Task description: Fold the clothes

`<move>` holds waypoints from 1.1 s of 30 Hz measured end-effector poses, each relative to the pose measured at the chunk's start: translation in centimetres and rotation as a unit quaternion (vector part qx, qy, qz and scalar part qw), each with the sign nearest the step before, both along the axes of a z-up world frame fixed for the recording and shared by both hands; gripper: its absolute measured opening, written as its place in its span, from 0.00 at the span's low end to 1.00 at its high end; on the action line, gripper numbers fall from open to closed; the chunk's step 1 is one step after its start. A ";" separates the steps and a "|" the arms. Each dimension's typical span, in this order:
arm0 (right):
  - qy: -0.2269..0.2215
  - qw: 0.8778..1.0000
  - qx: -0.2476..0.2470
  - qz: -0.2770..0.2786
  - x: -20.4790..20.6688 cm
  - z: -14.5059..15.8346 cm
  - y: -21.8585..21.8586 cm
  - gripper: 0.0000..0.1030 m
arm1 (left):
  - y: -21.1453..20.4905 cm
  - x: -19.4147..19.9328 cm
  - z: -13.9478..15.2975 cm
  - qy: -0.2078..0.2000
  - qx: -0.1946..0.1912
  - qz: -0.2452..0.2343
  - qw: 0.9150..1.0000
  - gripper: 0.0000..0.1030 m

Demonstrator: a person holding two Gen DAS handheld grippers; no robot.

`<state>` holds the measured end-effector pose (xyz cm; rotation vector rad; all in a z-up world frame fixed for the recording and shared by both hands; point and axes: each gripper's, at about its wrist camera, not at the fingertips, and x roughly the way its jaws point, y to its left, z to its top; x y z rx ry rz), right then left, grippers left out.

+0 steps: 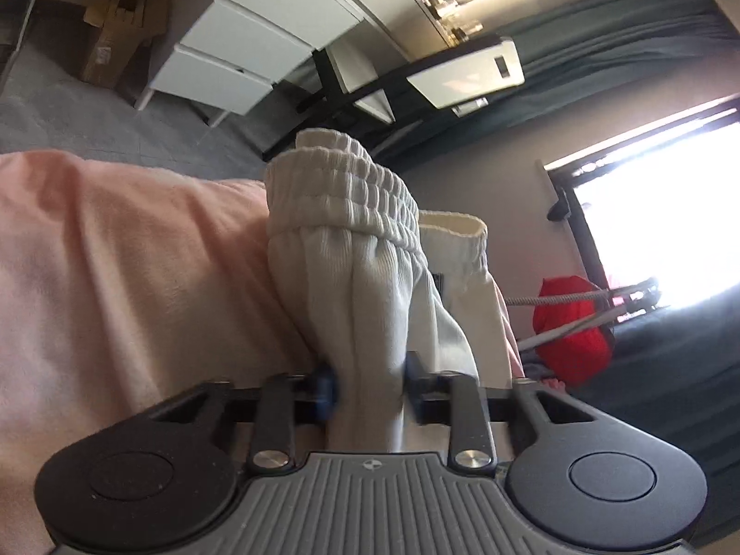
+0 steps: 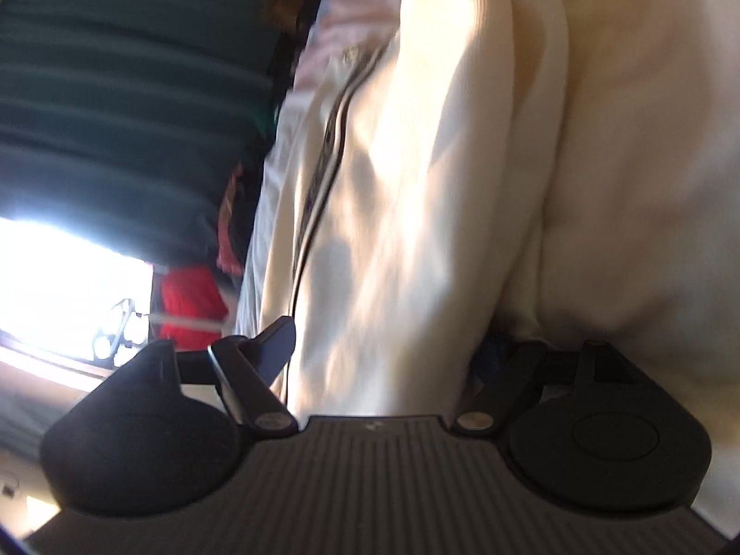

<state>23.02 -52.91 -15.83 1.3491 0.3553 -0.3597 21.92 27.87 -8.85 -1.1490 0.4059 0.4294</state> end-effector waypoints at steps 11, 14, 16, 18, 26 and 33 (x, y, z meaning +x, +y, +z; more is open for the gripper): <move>-0.008 1.000 -0.026 0.010 -1.7 2.5 -1.5 0.15 | -0.5 -2.7 8.7 -0.005 0.060 -0.011 0.998 0.07; -0.018 0.999 -0.033 0.024 -3.5 4.3 -1.5 0.15 | 0.3 -6.2 10.4 -0.004 0.076 -0.017 0.997 0.06; -0.016 0.999 -0.027 0.040 -5.2 5.2 -1.8 0.15 | 1.1 -9.0 10.9 0.004 0.087 -0.026 0.996 0.07; -0.015 0.999 -0.009 0.050 -7.1 5.7 -2.4 0.14 | 1.9 -11.9 11.1 0.010 0.081 -0.035 0.996 0.07; 0.011 0.993 0.087 0.081 -14.1 4.6 -3.0 0.15 | 3.4 -20.6 9.8 0.049 0.103 -0.078 0.990 0.07; 0.024 0.988 0.123 0.087 -15.2 3.0 -2.3 0.26 | 4.2 -22.2 6.6 0.055 0.092 -0.088 0.990 0.09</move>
